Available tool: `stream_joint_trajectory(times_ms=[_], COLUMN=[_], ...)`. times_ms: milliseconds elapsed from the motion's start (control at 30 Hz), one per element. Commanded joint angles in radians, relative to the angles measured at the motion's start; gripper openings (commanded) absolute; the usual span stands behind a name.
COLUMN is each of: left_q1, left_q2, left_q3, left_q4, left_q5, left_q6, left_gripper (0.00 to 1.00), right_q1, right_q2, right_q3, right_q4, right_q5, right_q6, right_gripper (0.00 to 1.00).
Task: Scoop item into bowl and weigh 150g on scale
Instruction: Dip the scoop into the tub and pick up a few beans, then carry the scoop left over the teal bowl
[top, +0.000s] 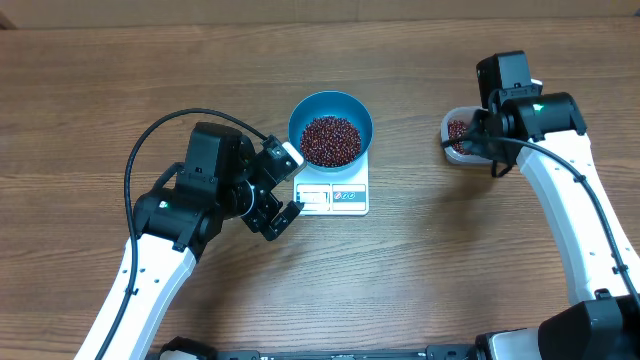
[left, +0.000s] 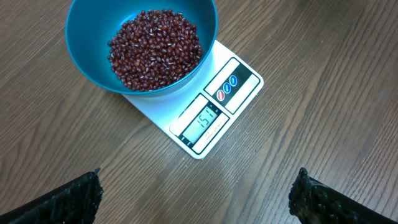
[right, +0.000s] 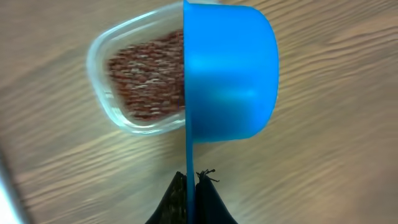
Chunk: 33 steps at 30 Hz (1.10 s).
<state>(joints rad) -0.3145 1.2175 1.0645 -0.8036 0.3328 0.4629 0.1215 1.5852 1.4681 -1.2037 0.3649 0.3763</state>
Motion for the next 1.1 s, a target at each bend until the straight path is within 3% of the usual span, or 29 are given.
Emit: stream_joint_trajectory(times_ms=[0, 200, 300, 367, 567, 700, 1067], left_q1=[-0.006, -0.006, -0.006, -0.006, -0.006, -0.006, -0.006], left_q2=[-0.002, -0.002, -0.002, -0.002, -0.002, -0.002, -0.002], left_q3=[-0.009, -0.009, -0.009, -0.009, -0.009, -0.009, -0.009], left_q4=[-0.001, -0.001, -0.001, -0.001, -0.001, -0.001, -0.001], left_q5=[-0.001, -0.001, -0.001, -0.001, -0.001, -0.001, -0.001], left_q6=[-0.014, -0.014, -0.014, -0.014, -0.014, -0.014, -0.014], left_gripper=[1.0, 1.0, 1.0, 1.0, 0.99, 0.99, 1.0], right_q1=[0.003, 0.003, 0.003, 0.003, 0.034, 0.138, 0.454], right_q2=[-0.003, -0.003, -0.003, -0.003, -0.003, -0.003, 0.0], right_q3=[0.031, 0.031, 0.031, 0.031, 0.031, 0.031, 0.03], right_q4=[-0.006, 0.018, 0.071, 0.144, 0.278, 0.304, 0.314], right_q5=[0.125, 0.086, -0.14, -0.399, -0.675, -0.654, -0.194], right_q6=[-0.046, -0.038, -0.037, -0.039, -0.092, -0.121, -0.12], right_gripper=[0.04, 0.04, 0.04, 0.04, 0.04, 0.04, 0.04])
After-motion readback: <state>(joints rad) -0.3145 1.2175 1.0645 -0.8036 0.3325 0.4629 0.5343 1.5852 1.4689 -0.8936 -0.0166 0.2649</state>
